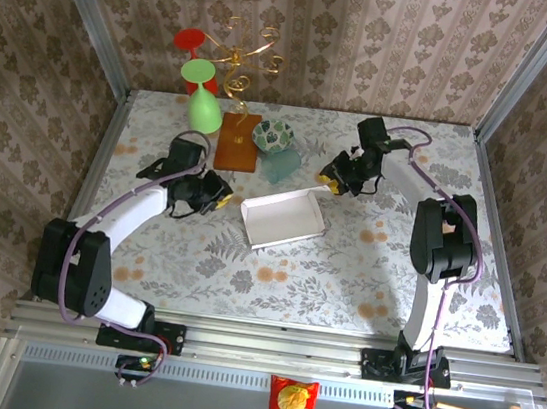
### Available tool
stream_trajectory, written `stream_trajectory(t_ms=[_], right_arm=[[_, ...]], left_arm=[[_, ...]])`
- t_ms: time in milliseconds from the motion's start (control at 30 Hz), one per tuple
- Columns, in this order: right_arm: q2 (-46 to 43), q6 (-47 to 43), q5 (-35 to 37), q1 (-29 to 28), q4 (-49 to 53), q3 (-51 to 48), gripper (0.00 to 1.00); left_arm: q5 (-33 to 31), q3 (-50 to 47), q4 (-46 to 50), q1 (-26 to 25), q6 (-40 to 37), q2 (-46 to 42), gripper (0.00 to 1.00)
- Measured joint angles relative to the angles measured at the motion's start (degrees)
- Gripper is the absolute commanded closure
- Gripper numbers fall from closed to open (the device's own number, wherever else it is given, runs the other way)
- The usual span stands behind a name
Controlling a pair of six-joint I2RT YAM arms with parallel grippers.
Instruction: Fold the paper box
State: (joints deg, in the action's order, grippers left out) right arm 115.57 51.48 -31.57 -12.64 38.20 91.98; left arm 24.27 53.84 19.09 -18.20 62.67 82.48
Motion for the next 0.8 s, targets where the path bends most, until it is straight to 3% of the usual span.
stream_trajectory(t_ms=[500,800], right_arm=[[-3.26,8.63,-5.25,-0.96,-6.12,-9.18,0.69],[-4.02,10.27,-5.77,-1.46,-6.93,-9.25,0.69]], left_arm=[[1.07,-0.63,-14.80,-5.60,10.84,5.07,0.75],[0.11,-0.52,-14.23,-5.88,12.04,4.94,0.64]])
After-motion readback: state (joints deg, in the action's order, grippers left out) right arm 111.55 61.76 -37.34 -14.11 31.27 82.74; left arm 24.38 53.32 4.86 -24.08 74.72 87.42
